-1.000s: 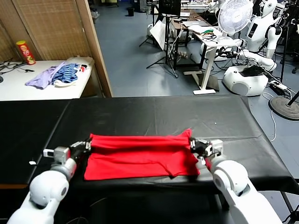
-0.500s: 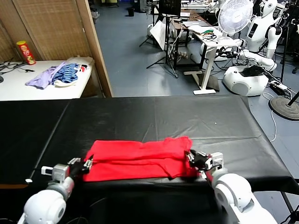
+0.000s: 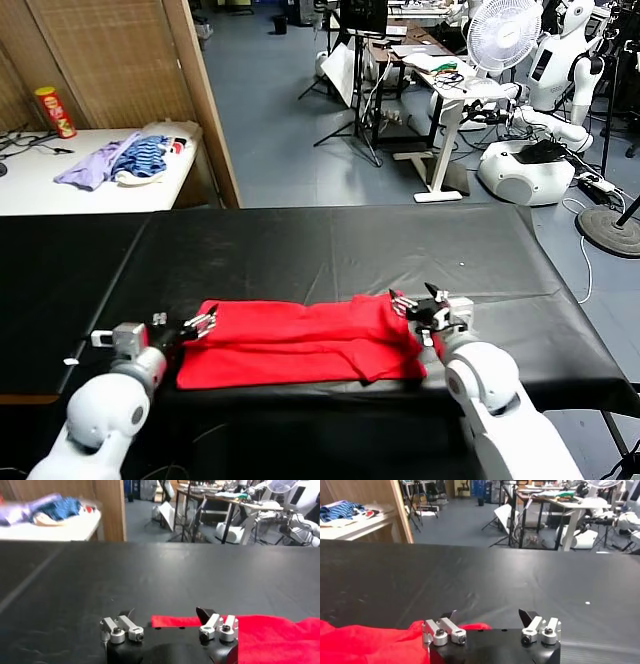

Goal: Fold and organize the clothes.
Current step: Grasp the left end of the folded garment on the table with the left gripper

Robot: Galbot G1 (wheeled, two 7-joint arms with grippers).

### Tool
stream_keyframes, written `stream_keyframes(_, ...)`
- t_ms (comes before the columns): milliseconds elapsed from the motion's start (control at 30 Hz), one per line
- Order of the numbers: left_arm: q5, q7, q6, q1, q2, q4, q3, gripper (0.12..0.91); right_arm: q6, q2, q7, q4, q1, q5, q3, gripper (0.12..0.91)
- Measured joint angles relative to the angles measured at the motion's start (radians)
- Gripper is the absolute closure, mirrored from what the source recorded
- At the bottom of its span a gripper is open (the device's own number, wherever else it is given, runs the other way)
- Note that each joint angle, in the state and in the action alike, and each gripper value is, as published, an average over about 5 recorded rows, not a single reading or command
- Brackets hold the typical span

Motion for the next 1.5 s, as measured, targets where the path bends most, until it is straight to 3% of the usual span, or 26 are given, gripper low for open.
stream_keyframes(133, -0.017, 0.008, 0.002, -0.024, -0.002, 0.051, 0.006, 0.454, 0.002, 0.023, 0.001, -0.033, 0.001, 0.000, -0.004, 0.366)
stream_keyframes(367, 0.014, 0.008, -0.027, -0.031, -0.011, 0.101, 0.007, 0.836, 0.040, 0.055, 0.014, -0.063, -0.007, -0.021, -0.011, 0.754)
stream_keyframes(500, 0.069, 0.001, -0.096, -0.026, -0.029, 0.105, 0.007, 0.901, 0.098, 0.076, 0.051, -0.079, -0.017, -0.053, -0.020, 0.879)
stream_keyframes(633, 0.175, -0.001, -0.170, -0.029, -0.051, 0.122, 0.014, 0.903, 0.160, 0.098, 0.077, -0.099, -0.026, -0.079, -0.025, 0.876)
stream_keyframes(767, 0.239, 0.010, -0.194, -0.031, -0.072, 0.133, 0.023, 0.902, 0.181, 0.102, 0.061, -0.098, -0.038, -0.082, -0.018, 0.842)
stream_keyframes(867, 0.250, 0.019, -0.197, -0.032, -0.079, 0.133, 0.026, 0.850, 0.183, 0.093, 0.043, -0.081, -0.050, -0.083, -0.009, 0.679)
stream_keyframes(1000, 0.236, 0.020, -0.194, -0.030, -0.073, 0.121, 0.019, 0.642, 0.181, 0.075, 0.026, -0.044, -0.069, -0.083, 0.005, 0.429)
stream_keyframes(1133, 0.196, 0.019, -0.179, -0.017, -0.058, 0.100, 0.003, 0.424, 0.181, 0.056, 0.018, 0.001, -0.092, -0.078, 0.023, 0.266)
stream_keyframes(1233, 0.139, 0.016, -0.159, 0.001, -0.053, 0.072, -0.015, 0.289, 0.181, 0.048, 0.013, 0.033, -0.109, -0.073, 0.035, 0.235)
stream_keyframes(1300, 0.095, 0.011, -0.147, 0.019, -0.055, 0.048, -0.028, 0.247, 0.182, 0.045, 0.012, 0.050, -0.118, -0.068, 0.040, 0.229)
stream_keyframes(1500, 0.038, 0.010, -0.139, 0.083, -0.076, 0.001, -0.045, 0.232, 0.182, 0.044, 0.010, 0.086, -0.130, -0.060, 0.043, 0.227)
